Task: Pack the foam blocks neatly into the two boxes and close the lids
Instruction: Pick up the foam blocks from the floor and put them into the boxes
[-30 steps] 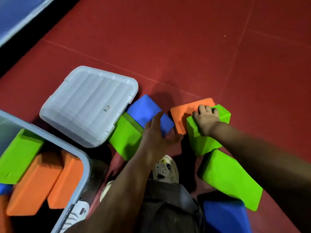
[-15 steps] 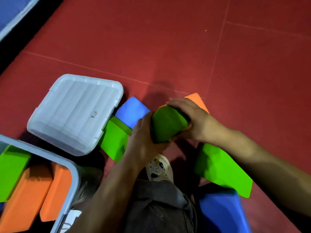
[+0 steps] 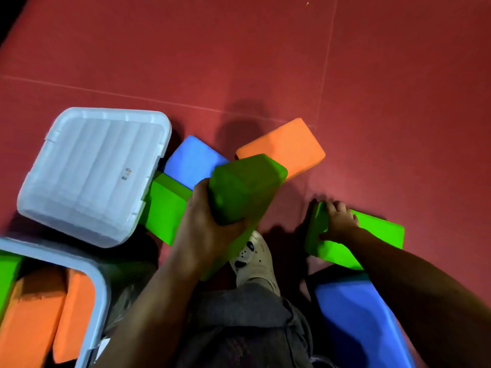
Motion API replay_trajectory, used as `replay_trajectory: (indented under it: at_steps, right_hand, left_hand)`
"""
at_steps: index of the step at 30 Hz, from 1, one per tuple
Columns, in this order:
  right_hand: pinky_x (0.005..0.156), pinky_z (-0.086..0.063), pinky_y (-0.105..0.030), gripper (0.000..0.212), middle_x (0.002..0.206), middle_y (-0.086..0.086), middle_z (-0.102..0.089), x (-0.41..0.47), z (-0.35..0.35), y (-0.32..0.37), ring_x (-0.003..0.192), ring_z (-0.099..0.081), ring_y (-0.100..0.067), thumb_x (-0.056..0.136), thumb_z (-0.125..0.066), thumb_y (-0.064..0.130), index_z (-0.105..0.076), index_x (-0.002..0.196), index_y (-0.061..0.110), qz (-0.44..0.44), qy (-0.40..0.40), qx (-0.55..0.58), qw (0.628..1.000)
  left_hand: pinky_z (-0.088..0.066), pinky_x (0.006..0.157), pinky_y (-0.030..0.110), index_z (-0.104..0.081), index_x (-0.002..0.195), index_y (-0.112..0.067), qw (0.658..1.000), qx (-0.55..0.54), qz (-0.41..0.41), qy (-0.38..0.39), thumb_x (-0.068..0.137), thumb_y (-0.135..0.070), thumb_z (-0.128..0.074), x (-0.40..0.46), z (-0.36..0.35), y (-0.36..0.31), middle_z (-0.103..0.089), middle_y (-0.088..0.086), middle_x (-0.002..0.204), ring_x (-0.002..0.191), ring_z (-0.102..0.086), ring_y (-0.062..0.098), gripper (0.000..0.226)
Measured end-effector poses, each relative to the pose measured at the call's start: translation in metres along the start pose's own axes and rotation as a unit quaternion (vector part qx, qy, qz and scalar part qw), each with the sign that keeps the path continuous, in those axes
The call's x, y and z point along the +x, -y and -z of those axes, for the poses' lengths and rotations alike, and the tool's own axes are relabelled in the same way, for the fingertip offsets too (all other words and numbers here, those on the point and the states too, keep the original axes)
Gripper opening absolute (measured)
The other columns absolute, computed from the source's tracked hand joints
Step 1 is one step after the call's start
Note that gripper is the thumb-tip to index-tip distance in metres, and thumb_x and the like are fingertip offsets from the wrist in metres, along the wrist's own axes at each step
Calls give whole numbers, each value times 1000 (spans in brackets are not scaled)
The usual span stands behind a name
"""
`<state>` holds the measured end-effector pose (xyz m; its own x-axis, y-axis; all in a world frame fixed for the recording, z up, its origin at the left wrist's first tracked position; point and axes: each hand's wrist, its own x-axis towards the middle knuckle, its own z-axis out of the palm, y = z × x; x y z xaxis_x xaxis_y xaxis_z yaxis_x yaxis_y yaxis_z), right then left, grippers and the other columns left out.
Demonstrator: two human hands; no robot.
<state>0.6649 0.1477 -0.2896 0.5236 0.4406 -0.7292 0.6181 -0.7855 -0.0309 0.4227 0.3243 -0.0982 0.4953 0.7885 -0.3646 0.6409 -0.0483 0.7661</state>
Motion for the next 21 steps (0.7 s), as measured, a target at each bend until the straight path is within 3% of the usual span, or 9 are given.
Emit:
replay_trajectory:
  at_steps: [6, 12, 17, 21]
  right_hand:
    - [100, -39, -46, 88, 134, -13, -33, 2, 7, 11, 126, -35, -33, 67, -76, 52, -36, 140, 23, 43, 34, -88, 995]
    - [101, -39, -43, 101, 146, -13, -23, -25, -16, -1, 130, -37, -34, 61, -80, 51, -27, 140, 18, 106, 94, -169, 975]
    - [98, -38, -43, 104, 135, -9, -47, -40, -7, -12, 125, -38, -33, 56, -80, 57, -29, 137, 15, 140, 125, -209, 960]
    - [97, -36, -43, 106, 134, -8, -47, -48, -4, -12, 124, -36, -32, 53, -80, 58, -28, 138, 21, 154, 124, -223, 954]
  left_hand:
    - [-52, 84, 46, -40, 112, -37, 1000, 4, 14, 7, 42, -56, -72, 1, 2, 4, -61, -3, 110, 100, -59, 15, 80]
    - [-52, 84, 40, -40, 112, -36, 1000, 8, 9, 1, 43, -56, -74, -1, 4, 0, -60, -6, 109, 100, -59, 14, 79]
    - [-50, 85, 35, -42, 125, -26, 1000, 9, 12, 1, 49, -40, -76, -4, 5, 1, -57, -3, 116, 104, -57, 16, 85]
    - [-50, 86, 35, -40, 129, -25, 1000, -2, 15, 0, 49, -38, -77, -5, 7, 2, -57, -4, 116, 104, -57, 16, 89]
